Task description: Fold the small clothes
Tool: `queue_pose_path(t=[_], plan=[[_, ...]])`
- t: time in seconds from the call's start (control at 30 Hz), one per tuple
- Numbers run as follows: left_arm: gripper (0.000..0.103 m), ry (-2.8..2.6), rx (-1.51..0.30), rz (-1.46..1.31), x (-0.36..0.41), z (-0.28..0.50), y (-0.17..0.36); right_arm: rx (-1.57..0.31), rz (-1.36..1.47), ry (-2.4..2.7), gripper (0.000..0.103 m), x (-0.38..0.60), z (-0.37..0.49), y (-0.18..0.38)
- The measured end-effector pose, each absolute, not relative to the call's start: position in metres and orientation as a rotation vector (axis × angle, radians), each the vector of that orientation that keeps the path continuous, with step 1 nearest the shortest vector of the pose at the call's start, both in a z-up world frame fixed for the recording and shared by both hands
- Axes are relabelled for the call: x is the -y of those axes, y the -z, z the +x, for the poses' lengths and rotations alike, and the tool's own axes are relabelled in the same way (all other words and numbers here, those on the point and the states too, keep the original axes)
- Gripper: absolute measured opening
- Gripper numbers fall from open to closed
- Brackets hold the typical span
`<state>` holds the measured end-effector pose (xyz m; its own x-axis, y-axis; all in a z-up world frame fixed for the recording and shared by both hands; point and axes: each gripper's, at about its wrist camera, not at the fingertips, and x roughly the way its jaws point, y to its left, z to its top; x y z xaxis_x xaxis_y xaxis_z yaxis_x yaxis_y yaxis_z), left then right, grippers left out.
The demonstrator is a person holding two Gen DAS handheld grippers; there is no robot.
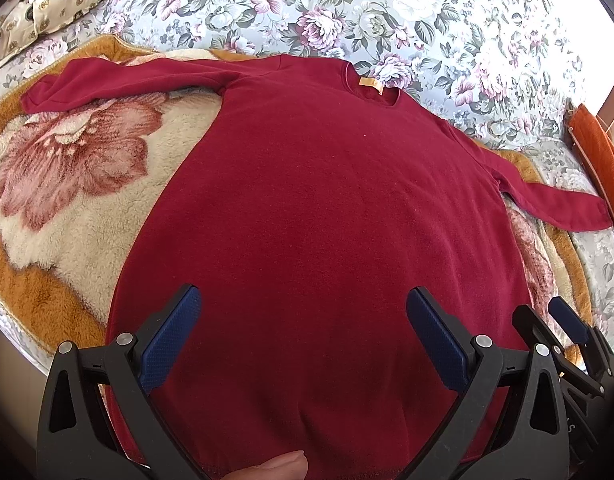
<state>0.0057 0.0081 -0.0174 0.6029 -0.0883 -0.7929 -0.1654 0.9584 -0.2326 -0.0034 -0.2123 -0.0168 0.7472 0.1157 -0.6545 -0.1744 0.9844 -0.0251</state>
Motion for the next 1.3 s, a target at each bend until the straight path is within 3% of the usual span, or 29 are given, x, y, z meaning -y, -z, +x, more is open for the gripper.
queue_pose_path(t=[0.5, 0.83, 1.07, 1.3], plan=[[0.103, -0.049, -0.931, -0.294, -0.008, 0.006, 0.018, -0.668, -0.09, -0.103, 0.073, 0.217, -0.011, 0.008], [0.103, -0.118, -0.87, -0.265, -0.031, 0.007, -0.008, -0.527, -0.062, -0.13, 0.073, 0.208, -0.008, -0.041], [0.103, -0.186, -0.724, -0.165, -0.087, 0.026, -0.042, -0.486, -0.111, -0.16, 0.073, 0.174, 0.044, -0.046], [0.103, -0.158, -0.878, -0.257, -0.186, 0.061, -0.018, -0.52, -0.135, -0.118, 0.073, 0.176, 0.063, -0.015]])
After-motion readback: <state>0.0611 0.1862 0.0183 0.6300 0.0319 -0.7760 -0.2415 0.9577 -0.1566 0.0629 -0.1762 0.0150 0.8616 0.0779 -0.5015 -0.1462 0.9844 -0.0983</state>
